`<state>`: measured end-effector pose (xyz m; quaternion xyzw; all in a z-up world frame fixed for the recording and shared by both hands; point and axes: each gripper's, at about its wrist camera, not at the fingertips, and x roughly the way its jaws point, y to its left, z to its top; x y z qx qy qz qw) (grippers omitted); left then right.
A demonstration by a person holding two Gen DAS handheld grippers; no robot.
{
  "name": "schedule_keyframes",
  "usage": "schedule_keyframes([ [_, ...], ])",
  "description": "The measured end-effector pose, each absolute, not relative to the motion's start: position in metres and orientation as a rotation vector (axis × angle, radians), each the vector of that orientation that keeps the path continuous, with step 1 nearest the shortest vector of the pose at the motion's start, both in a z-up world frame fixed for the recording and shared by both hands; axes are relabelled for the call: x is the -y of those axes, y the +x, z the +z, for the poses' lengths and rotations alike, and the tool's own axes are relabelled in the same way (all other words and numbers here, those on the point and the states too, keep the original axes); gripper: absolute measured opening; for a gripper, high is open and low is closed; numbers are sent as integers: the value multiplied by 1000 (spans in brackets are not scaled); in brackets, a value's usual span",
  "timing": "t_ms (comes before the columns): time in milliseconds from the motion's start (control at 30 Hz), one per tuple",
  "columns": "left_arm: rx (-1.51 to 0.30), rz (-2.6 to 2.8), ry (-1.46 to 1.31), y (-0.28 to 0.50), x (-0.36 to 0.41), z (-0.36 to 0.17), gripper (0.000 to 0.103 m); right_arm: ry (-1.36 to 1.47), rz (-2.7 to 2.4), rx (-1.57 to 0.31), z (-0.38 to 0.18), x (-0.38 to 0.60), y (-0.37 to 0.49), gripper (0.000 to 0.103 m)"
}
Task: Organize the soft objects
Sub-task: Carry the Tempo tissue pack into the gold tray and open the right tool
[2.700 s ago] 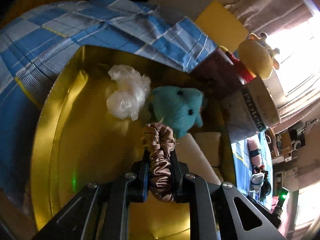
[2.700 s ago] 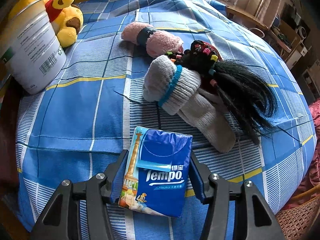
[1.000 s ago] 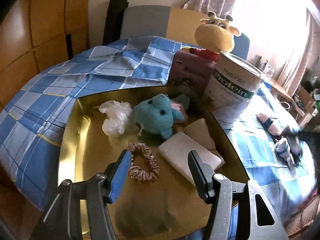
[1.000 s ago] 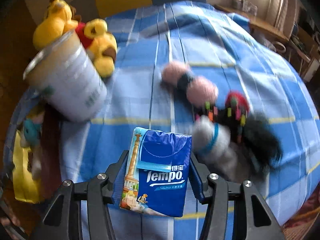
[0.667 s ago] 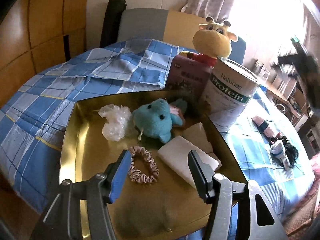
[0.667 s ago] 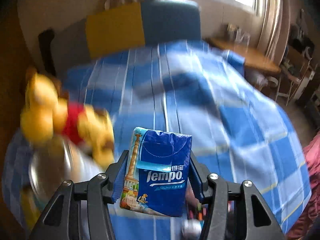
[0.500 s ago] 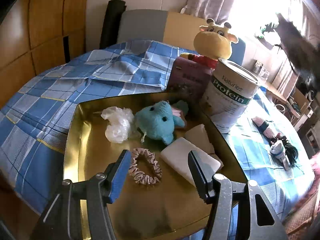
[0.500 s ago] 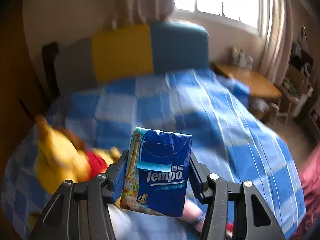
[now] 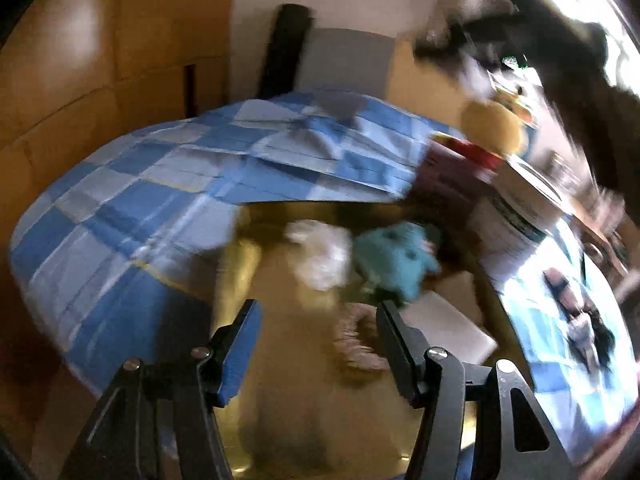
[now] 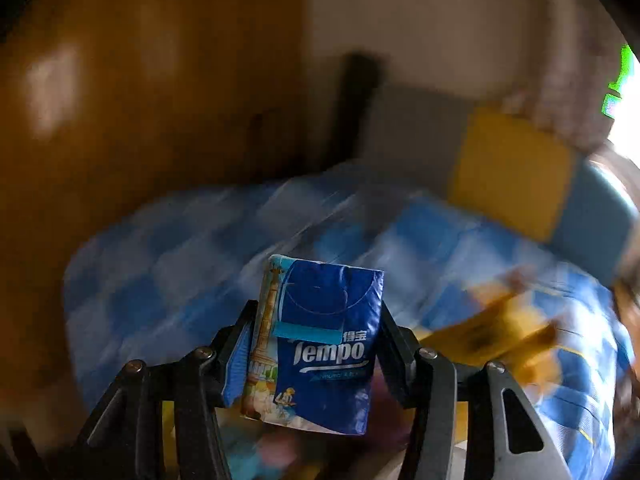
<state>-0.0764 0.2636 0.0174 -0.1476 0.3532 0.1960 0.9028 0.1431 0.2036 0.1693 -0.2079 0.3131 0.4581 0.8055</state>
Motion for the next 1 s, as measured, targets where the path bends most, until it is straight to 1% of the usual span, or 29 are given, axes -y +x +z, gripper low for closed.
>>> schedule_keyframes([
  [33,-724,433,-321,-81,-271,18,67,-482,1025,-709,149,-213,127,55],
  [200,-693,568,-354,-105,-300,24,68,-568,1150,-853,62,-231,60,55],
  [233,-691,579,-356,-107,-303,24,69,-570,1158,-876,50,-233,53,55],
  [433,-691,631,-350,-122,-311,24,71,-547,1160,-979,-5,-239,25,55],
  [567,-692,636,-340,-125,-311,23,72,-551,1139,-1003,-21,-246,16,55],
  [833,-686,628,-325,-129,-304,26,73,-466,1056,-1075,-29,-244,25,56],
  [867,-687,628,-319,-129,-303,26,73,-454,1054,-1079,-29,-243,26,58],
  [967,-687,628,-304,-129,-299,26,75,-407,1049,-1079,-26,-238,28,69],
  [1000,-688,627,-301,-129,-298,26,75,-393,1049,-1078,-24,-236,28,70],
])
